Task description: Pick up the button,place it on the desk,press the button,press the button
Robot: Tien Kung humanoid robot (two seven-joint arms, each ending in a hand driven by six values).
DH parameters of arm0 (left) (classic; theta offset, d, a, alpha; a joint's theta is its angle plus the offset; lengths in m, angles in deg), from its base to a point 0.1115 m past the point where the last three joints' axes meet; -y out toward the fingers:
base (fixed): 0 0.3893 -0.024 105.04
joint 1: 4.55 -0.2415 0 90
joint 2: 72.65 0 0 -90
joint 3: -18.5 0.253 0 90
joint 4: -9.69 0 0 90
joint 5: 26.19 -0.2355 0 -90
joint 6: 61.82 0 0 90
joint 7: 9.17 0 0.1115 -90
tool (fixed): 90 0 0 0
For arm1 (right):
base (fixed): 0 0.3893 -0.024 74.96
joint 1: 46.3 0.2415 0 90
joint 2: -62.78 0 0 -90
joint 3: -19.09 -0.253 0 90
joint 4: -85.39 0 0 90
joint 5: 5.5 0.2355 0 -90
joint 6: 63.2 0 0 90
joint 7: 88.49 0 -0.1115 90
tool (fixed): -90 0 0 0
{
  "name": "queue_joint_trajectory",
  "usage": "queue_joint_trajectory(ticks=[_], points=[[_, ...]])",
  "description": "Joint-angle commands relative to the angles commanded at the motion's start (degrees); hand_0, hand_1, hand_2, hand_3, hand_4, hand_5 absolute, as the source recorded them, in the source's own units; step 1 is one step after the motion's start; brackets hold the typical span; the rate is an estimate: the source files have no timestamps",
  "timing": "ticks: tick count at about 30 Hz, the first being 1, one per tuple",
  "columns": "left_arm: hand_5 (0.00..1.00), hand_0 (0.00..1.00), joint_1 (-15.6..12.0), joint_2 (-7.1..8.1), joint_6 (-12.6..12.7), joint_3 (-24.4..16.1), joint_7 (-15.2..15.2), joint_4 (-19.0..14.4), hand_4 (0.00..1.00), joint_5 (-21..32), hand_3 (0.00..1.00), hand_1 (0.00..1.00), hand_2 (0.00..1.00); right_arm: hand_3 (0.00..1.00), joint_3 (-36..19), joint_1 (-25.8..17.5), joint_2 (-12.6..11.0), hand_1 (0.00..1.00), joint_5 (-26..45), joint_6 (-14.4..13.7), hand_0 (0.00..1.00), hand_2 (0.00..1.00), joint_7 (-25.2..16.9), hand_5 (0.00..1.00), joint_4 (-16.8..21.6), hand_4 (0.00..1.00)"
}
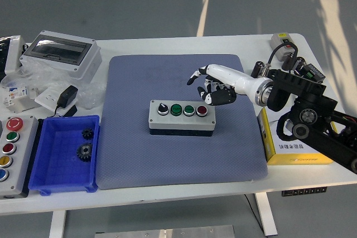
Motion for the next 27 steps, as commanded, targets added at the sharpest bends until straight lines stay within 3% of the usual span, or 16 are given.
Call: queue_joint_trajectory(ticks=[3,8,11,12,14,17,18,23,24,27], points=[[0.191,0.624,-0.15,-0.29,0.00,-0.08,-0.02,0.00,0.626,-0.17,0.604,0.574,0.538,0.715,-4.38,-4.41,3.70,0.066,-2.84,-6.86,0.002,0.209,-5.22,0.023,-3.53,0.260],[0.191,0.624,-0.58,-0.86,0.01,-0.11,0.02,0.00,0.625,-0.21,0.604,0.574,0.538,0.716,-12.29,-12.46,9.98,0.066,4.18,-17.55,0.002,0.215,-15.79,0.047,-5.90,0.262],[0.191,0.624,-0.77,-1.01,0.01,-0.31,-0.06,0.00,0.625,-0.43,0.604,0.574,0.538,0.716,-16.13,-16.79,12.59,0.066,9.33,-22.30,0.002,0.215,-22.08,0.047,-7.13,0.262],[0.192,0.624,-0.77,-1.02,0.02,-0.39,-0.07,0.00,0.625,-0.52,0.604,0.574,0.538,0.716,-17.11,-18.03,13.05,0.158,10.87,-23.49,0.044,0.341,-23.91,0.206,-7.43,0.554],[0.192,0.624,-0.72,-1.04,0.02,-0.55,-0.08,0.00,0.625,-0.72,0.604,0.574,0.538,0.716,-18.38,-20.60,13.77,0.158,14.06,-25.63,0.044,0.341,-27.62,0.206,-7.92,0.554],[0.192,0.624,-0.58,-1.11,-0.03,-0.72,-0.05,0.00,0.625,-1.03,0.604,0.574,0.538,0.716,-19.06,-23.04,14.35,0.158,18.36,-25.47,0.044,0.341,-32.37,0.206,-8.05,0.554],[0.191,0.625,-0.55,-1.13,-0.04,-0.73,-0.04,0.00,0.624,-1.08,0.604,0.573,0.538,0.705,-19.16,-23.40,14.42,0.640,19.57,-25.16,0.459,0.667,-33.60,0.273,-8.05,0.613],[0.191,0.625,-0.50,-1.25,-0.05,-0.80,-0.07,0.00,0.624,-1.17,0.604,0.573,0.538,0.705,-19.62,-24.64,14.37,0.640,25.66,-22.97,0.459,0.667,-38.65,0.273,-8.14,0.613],[0.192,0.625,-0.51,-1.27,-0.04,-0.79,-0.07,0.00,0.624,-1.16,0.604,0.574,0.539,0.734,-19.63,-24.88,14.31,0.760,26.69,-22.69,0.721,0.757,-39.17,0.415,-8.14,0.711],[0.192,0.625,-0.50,-1.30,-0.04,-0.84,-0.11,0.00,0.624,-1.26,0.604,0.574,0.539,0.734,-19.27,-25.27,14.13,0.760,28.20,-22.19,0.721,0.757,-40.02,0.415,-8.21,0.711]])
